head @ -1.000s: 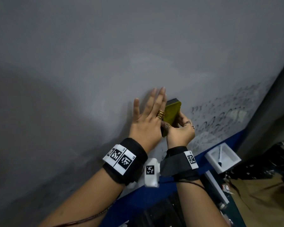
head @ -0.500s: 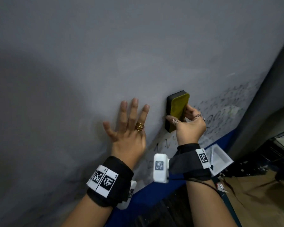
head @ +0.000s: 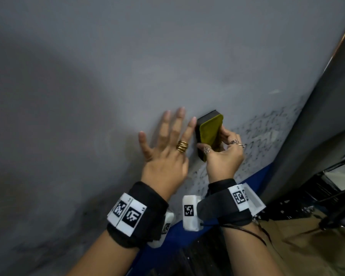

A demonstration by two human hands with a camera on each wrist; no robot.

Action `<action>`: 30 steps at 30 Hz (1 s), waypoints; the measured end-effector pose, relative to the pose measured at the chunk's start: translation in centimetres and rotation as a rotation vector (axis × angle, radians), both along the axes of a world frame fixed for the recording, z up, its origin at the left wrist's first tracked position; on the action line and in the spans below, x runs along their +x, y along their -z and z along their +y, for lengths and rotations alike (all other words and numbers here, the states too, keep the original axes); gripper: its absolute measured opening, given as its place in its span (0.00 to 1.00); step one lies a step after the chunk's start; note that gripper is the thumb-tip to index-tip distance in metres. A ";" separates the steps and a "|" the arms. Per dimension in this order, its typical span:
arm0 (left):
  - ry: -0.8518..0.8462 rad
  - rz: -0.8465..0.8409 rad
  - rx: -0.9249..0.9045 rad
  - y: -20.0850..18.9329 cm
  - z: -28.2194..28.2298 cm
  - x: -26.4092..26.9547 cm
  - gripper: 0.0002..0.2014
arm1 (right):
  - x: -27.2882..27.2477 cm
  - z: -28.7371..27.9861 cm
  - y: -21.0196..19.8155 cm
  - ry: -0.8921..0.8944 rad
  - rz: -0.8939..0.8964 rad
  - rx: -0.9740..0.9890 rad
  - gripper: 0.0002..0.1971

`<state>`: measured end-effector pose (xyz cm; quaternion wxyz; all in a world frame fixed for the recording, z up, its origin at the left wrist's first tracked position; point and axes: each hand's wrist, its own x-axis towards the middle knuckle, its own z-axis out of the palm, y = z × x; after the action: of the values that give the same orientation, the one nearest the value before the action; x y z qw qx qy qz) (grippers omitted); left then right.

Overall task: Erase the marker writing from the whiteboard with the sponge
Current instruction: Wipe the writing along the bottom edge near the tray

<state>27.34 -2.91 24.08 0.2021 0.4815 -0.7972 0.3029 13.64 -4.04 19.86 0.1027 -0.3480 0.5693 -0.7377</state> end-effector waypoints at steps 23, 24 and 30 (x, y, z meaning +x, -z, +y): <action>-0.047 0.061 0.005 -0.7 -0.8 -6.8 0.37 | -4.7 0.5 0.5 0.064 0.379 0.068 0.33; -0.031 0.071 0.022 -0.8 -0.8 -7.1 0.38 | -5.0 0.4 0.4 0.068 0.360 0.072 0.33; 0.101 -0.120 0.065 -1.0 -1.8 -8.3 0.43 | -9.2 -1.4 0.4 0.088 0.245 0.106 0.34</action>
<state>19.00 -4.68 25.12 0.1534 0.4281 -0.8405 0.2945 4.43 -5.42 19.44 0.0180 -0.4043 0.6305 -0.6623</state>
